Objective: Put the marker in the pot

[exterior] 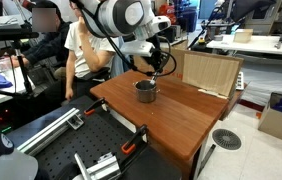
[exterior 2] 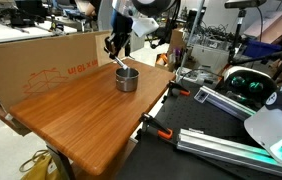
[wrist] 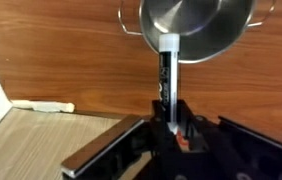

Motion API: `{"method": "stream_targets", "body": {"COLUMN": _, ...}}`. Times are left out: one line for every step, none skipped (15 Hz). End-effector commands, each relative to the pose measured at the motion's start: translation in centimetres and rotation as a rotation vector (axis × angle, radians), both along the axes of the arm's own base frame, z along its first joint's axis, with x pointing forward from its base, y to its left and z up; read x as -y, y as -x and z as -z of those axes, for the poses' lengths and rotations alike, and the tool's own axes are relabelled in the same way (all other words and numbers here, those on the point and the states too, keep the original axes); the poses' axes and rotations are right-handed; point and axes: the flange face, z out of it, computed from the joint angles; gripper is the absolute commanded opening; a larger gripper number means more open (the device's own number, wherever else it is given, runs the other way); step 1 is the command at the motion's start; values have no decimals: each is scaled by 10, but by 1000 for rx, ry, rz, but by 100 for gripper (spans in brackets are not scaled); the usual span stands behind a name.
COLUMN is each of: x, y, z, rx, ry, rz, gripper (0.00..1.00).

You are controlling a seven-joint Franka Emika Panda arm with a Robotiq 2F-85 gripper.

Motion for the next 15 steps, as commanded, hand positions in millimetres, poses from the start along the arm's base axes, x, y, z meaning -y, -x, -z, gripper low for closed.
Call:
{"method": "stream_targets", "body": {"x": -8, "y": 18, "z": -7, "rx": 20, "ry": 0, "rz": -23, "gripper": 5}}
{"method": "stream_targets", "body": {"x": -10, "y": 22, "z": -6, "rx": 17, "ry": -1, "rz": -28, "gripper": 5}}
{"method": "stream_targets", "body": {"x": -11, "y": 24, "z": -1, "rx": 7, "ry": 0, "rz": -32, "gripper": 5}}
{"method": "stream_targets", "body": {"x": -11, "y": 27, "z": 2, "rx": -1, "ry": -1, "rz": -32, "gripper": 5}}
{"method": "stream_targets", "body": {"x": -12, "y": 29, "z": 8, "rx": -12, "ry": -1, "rz": -36, "gripper": 5}}
{"method": "stream_targets", "body": {"x": -12, "y": 32, "z": 13, "rx": -21, "ry": 0, "rz": -38, "gripper": 5}}
{"method": "stream_targets", "body": {"x": -11, "y": 33, "z": 17, "rx": -31, "ry": 2, "rz": -38, "gripper": 5}}
{"method": "stream_targets", "body": {"x": -11, "y": 35, "z": 20, "rx": -39, "ry": 2, "rz": -39, "gripper": 5}}
{"method": "stream_targets", "body": {"x": -11, "y": 38, "z": 21, "rx": -45, "ry": 0, "rz": -40, "gripper": 5}}
{"method": "stream_targets", "body": {"x": -11, "y": 39, "z": 22, "rx": -47, "ry": -5, "rz": -37, "gripper": 5}}
{"method": "stream_targets", "body": {"x": -13, "y": 41, "z": 22, "rx": -57, "ry": -8, "rz": -40, "gripper": 44}}
{"method": "stream_targets", "body": {"x": -13, "y": 42, "z": 22, "rx": -65, "ry": -9, "rz": -47, "gripper": 45}}
{"method": "stream_targets", "body": {"x": -15, "y": 43, "z": 21, "rx": -62, "ry": -15, "rz": -48, "gripper": 52}}
{"method": "stream_targets", "body": {"x": -15, "y": 43, "z": 20, "rx": -61, "ry": -19, "rz": -50, "gripper": 58}}
{"method": "stream_targets", "body": {"x": -16, "y": 43, "z": 19, "rx": -65, "ry": -24, "rz": -50, "gripper": 67}}
